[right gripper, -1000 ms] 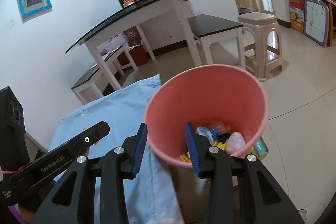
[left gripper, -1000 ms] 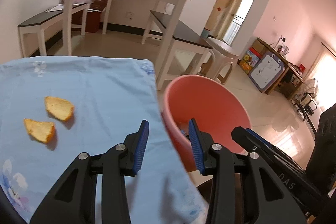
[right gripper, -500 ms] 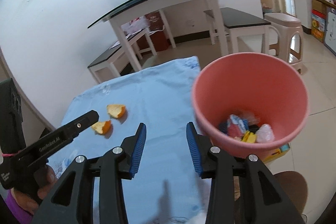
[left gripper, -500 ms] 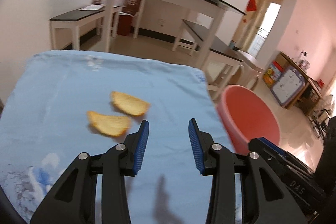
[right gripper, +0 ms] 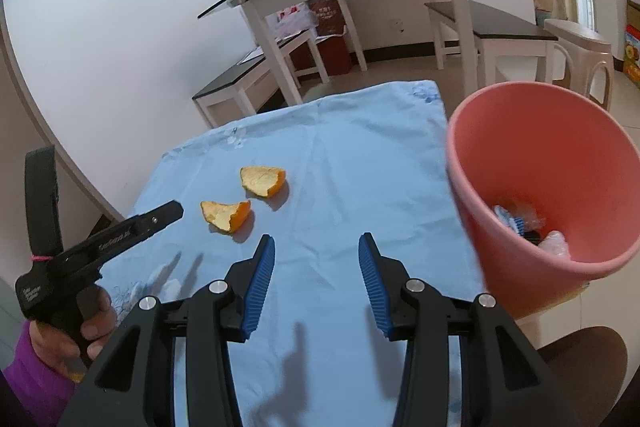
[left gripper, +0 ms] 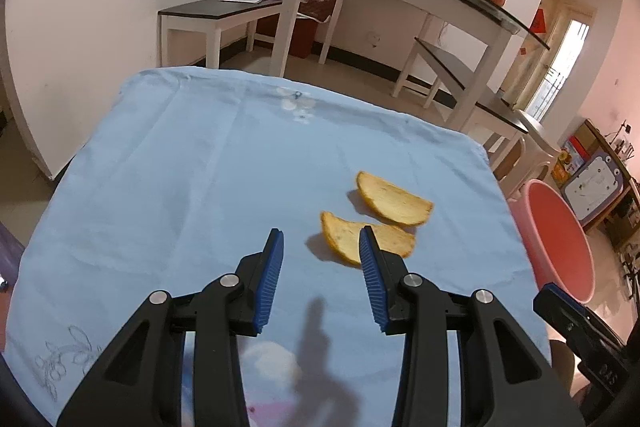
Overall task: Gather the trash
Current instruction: 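Move the left tool to an orange peel piece and close on it, then grasp the other orange peel piece with the right tool while the left tool holds its peel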
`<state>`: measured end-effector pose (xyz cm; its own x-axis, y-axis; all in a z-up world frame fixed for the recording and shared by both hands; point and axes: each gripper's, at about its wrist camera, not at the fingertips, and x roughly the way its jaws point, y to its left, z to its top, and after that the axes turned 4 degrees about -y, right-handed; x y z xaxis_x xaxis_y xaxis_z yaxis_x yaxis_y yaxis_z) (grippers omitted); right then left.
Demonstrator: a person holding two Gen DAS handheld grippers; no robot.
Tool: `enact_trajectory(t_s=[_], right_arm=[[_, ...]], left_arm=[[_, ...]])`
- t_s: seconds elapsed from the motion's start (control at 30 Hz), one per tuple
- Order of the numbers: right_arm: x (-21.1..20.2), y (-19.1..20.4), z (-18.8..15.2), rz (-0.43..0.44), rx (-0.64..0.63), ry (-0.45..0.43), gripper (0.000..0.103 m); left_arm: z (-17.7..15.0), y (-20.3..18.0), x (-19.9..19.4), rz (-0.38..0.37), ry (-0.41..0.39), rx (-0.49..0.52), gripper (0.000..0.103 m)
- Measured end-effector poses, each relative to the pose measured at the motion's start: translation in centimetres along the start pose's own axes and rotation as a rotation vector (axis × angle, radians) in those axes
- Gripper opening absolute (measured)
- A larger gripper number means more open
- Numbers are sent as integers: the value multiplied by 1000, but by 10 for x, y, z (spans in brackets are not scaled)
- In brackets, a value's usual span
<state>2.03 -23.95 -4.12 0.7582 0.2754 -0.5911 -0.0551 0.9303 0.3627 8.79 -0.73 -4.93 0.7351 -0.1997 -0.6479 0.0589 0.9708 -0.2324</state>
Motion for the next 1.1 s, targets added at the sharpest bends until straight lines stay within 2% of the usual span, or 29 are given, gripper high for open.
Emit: enact_trajectory(t_s=[0.5,0.6,0.67,0.8,1.03,1.1], right_arm=[[37,2,28,10,-16,17,44],[48,5,33,16,-16,32,45],[55,8,35,27,-15,46,47],[69,17,39,48,-30,63,49],[106,33,45,48,-42,119,49],[116,34,45,43,-34,141,46]], left_arm=[[2,-4,57,-8,112,-3,38],[2,-3,59,-22,122,-1,18],[1,0,56,-33,133,-11,9],[4,5,45,-57,123,-33,6],[7,13,19,-40,89,-36,5],[6,18,15,-38,85,-45,5]])
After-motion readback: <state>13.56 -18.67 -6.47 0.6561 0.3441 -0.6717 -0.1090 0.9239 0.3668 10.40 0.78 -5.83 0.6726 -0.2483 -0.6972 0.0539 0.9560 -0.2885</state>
